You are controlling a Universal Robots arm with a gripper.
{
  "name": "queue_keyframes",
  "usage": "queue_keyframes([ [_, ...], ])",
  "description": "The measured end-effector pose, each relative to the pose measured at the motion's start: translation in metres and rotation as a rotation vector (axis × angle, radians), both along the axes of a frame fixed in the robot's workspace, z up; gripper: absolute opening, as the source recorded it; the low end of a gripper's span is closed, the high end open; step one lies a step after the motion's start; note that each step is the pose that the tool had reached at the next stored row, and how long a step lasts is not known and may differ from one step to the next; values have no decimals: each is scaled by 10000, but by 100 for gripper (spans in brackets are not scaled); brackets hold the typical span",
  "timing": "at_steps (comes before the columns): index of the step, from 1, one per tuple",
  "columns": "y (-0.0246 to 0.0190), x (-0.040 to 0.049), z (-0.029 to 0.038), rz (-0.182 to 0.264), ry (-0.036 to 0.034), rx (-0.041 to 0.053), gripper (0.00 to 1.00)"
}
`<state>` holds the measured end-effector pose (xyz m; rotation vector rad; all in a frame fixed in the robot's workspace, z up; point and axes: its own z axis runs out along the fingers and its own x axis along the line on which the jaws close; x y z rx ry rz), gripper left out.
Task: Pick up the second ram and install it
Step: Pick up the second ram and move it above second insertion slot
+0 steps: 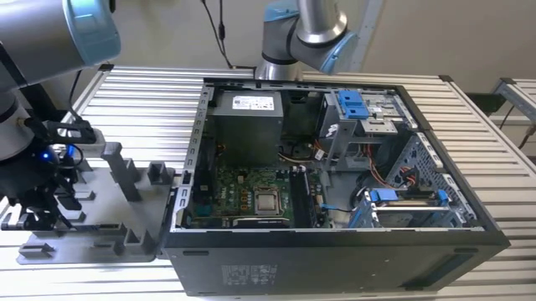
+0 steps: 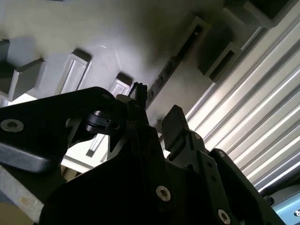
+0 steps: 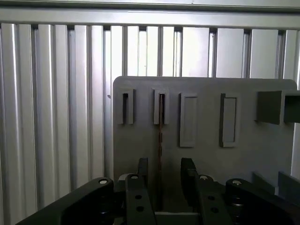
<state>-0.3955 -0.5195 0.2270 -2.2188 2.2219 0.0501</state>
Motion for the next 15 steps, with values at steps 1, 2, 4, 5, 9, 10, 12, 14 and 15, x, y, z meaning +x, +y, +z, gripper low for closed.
queue_keyframes([
  [1,0,-17,-18,2,-2,0,42],
  [2,1,-26,-36,21,-3,1,42],
  [4,0,-37,-72,130,-13,1,42],
  [5,0,-40,-88,217,-17,0,42],
  [9,0,-46,-147,369,-26,0,42],
  [10,0,-47,-159,372,-27,0,42],
  [12,0,-47,-176,374,-28,1,42],
  [14,0,-48,-186,375,-26,0,42],
  [15,0,-48,-194,375,-27,0,42],
])
